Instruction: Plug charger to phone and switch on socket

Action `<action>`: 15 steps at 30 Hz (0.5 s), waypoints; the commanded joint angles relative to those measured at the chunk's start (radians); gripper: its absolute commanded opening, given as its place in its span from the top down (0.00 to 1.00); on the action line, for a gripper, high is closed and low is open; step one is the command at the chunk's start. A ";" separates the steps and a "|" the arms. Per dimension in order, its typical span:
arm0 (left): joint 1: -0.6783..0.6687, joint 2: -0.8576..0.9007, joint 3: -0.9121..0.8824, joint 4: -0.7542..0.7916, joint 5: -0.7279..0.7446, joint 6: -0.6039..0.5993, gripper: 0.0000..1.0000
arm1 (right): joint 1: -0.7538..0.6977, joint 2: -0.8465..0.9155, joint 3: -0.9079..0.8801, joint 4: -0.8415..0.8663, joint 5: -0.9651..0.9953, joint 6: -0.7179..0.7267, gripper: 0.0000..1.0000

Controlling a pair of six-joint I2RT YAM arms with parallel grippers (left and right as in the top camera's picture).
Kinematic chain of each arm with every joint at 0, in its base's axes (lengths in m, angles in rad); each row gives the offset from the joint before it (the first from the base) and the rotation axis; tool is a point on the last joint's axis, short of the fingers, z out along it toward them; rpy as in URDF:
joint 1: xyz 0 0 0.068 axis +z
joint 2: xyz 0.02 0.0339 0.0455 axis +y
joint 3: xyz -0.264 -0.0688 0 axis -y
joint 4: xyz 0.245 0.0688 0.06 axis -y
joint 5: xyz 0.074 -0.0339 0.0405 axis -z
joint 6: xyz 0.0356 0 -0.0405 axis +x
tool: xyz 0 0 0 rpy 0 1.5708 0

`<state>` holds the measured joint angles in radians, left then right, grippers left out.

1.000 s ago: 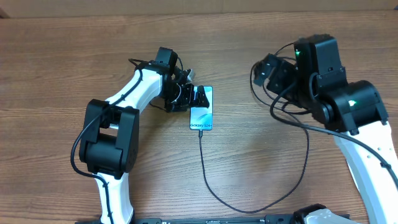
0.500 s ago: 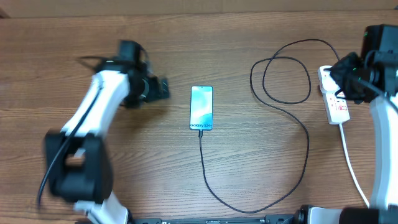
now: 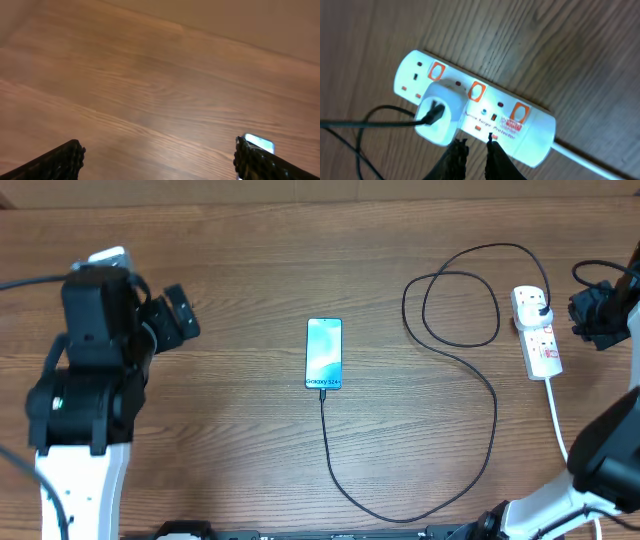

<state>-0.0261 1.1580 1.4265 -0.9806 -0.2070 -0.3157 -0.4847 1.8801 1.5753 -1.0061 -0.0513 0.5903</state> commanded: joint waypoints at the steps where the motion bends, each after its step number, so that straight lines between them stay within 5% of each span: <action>1: 0.000 -0.031 -0.002 -0.025 -0.096 -0.013 0.00 | -0.010 0.052 -0.003 0.014 -0.070 -0.031 0.83; 15: 0.000 -0.034 -0.002 -0.071 -0.095 -0.013 0.00 | -0.010 0.153 -0.003 0.078 -0.085 -0.042 0.87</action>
<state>-0.0261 1.1297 1.4265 -1.0489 -0.2817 -0.3153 -0.4911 2.0338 1.5753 -0.9417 -0.1276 0.5606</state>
